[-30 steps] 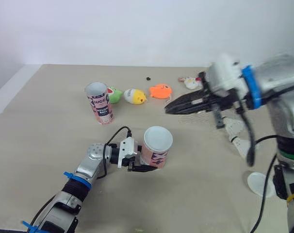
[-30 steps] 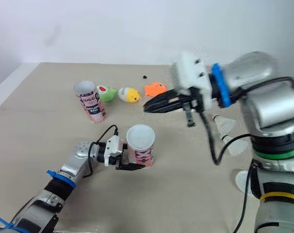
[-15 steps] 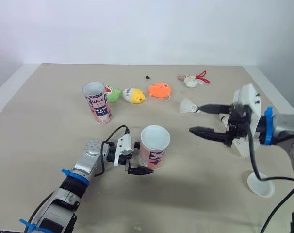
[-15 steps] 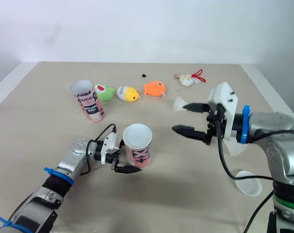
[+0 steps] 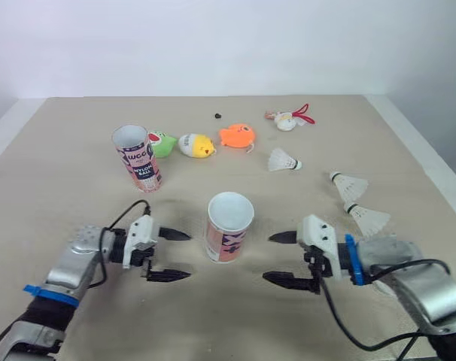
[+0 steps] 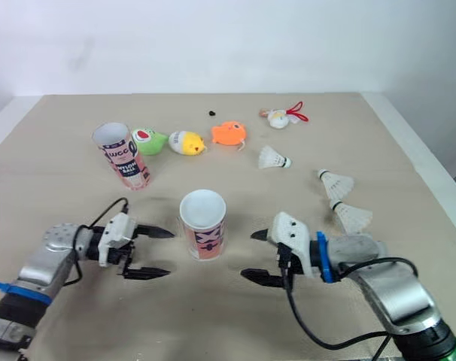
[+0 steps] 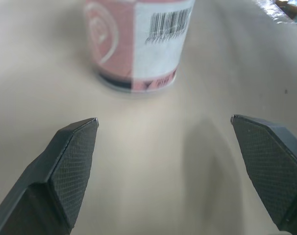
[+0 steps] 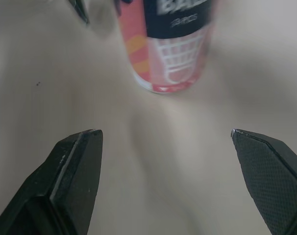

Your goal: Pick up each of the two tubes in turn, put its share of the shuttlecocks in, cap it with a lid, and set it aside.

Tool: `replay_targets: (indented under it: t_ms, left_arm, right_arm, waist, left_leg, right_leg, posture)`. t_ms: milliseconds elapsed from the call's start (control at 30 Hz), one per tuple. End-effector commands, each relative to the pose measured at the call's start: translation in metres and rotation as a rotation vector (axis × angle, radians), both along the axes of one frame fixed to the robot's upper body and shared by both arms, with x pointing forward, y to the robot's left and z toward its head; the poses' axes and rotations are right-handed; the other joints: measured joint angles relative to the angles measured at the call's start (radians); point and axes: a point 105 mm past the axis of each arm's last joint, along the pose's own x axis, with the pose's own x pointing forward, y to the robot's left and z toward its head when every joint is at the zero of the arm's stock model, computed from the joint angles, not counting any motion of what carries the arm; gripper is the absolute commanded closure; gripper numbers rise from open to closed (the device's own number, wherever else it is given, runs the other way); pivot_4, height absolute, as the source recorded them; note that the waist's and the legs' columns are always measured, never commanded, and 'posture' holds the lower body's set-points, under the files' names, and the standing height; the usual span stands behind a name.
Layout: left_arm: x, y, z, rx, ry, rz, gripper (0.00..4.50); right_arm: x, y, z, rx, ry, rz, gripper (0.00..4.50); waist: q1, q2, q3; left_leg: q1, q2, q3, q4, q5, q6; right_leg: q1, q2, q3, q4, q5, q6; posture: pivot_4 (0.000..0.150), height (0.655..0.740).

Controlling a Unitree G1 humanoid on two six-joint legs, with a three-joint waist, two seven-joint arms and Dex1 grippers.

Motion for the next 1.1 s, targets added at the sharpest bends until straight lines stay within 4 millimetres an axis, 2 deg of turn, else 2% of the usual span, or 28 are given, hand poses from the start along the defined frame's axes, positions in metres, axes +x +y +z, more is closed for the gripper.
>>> replay_targets:
  t_ms: [33,167,400,767,1033,1100]
  left_arm:
    - [-0.008,0.009,0.031,-0.057,-0.079,0.003,0.00]
    - [-0.015,0.015,0.041,-0.077,-0.047,0.014,0.00]
    - [-0.026,0.017,0.041,-0.046,-0.035,0.008,0.00]
    - [-0.027,0.009,0.050,-0.086,-0.067,0.012,0.00]
    - [-0.021,-0.004,0.066,-0.213,-0.083,0.059,0.00]
    - [-0.021,-0.006,0.068,-0.227,-0.080,0.062,0.00]
  right_arm:
    - [0.013,0.010,0.007,0.031,-0.075,0.006,0.02]
    - [0.019,0.023,0.008,0.068,-0.085,0.028,0.02]
    - [0.012,0.041,0.009,0.102,-0.054,0.119,0.02]
    - [0.019,0.062,0.018,0.158,-0.066,0.161,0.02]
    - [0.019,0.071,0.018,0.182,-0.057,0.178,0.02]
    - [0.019,0.072,0.019,0.197,-0.055,0.180,0.55]
  waist:
    - [0.001,-0.002,0.002]
    - [0.003,-0.004,0.003]
    - [0.003,-0.004,0.004]
    - [0.003,-0.005,0.004]
    - [0.003,-0.005,0.004]
    - [0.003,-0.005,0.004]
  left_leg:
    - [0.000,0.000,0.000,0.000,0.000,0.000]
    - [-0.001,0.001,0.000,0.000,0.000,-0.001]
    - [-0.002,-0.001,0.001,0.000,-0.002,-0.004]
    - [-0.001,-0.001,0.001,0.002,-0.001,-0.005]
    - [-0.001,-0.001,0.001,0.002,-0.001,-0.005]
    - [-0.001,-0.001,0.001,0.003,-0.001,-0.005]
  right_leg:
    - [0.000,0.000,0.000,0.000,0.000,0.000]
    - [0.000,-0.002,0.000,0.000,0.000,0.000]
    - [0.000,-0.004,0.000,-0.001,0.001,-0.002]
    - [0.000,-0.001,0.000,0.001,0.002,-0.005]
    - [0.000,-0.002,0.000,0.001,0.003,-0.004]
    - [0.000,-0.002,0.000,0.002,0.003,-0.004]
  posture:
    - [0.150,0.7400]
    - [0.150,0.7400]
    - [0.150,0.7400]
    - [0.150,0.7400]
    - [0.150,0.7400]
    - [0.150,0.7400]
